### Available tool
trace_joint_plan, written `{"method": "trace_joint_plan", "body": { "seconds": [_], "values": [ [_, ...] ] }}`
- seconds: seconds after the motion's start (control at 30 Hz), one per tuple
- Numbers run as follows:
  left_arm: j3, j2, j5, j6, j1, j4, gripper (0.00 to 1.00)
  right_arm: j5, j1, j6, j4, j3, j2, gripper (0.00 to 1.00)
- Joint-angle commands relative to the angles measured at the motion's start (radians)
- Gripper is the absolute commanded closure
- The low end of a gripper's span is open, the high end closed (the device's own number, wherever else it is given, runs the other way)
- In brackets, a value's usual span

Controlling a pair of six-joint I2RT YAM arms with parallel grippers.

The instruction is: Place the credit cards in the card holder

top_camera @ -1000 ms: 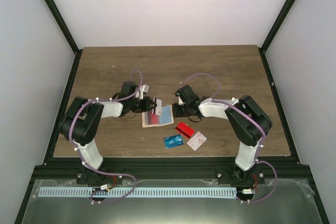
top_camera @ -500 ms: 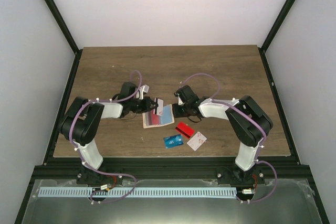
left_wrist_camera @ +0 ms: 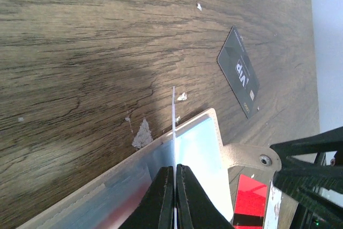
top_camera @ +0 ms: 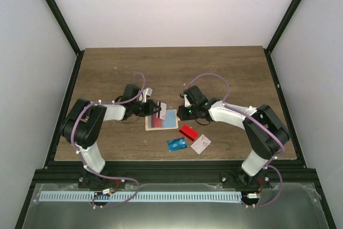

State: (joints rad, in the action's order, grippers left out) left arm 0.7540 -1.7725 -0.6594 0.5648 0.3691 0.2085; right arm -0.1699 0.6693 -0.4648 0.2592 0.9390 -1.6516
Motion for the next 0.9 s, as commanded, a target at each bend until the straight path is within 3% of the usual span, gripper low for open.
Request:
{"method": "trace_joint_plan", "body": {
  "seconds": [0.0, 0.2, 0.4, 0.87],
  "values": [
    [0.024, -0.020, 0.004, -0.028, 0.000, -0.005, 0.96, -0.125, 0.002, 0.007, -0.053, -0.038, 0.002, 0.76],
    [0.031, -0.031, 0.000, -0.031, 0.000, -0.006, 0.96, -0.171, 0.003, 0.003, -0.107, -0.053, -0.058, 0.83],
    [0.037, -0.032, 0.001, -0.035, 0.002, -0.014, 0.96, -0.097, 0.003, 0.002, -0.100, -0.058, -0.116, 0.91],
    [-0.015, -0.036, 0.004, 0.055, 0.019, 0.059, 0.96, -0.105, 0.003, -0.015, -0.128, -0.098, -0.149, 0.98]
  ]
}}
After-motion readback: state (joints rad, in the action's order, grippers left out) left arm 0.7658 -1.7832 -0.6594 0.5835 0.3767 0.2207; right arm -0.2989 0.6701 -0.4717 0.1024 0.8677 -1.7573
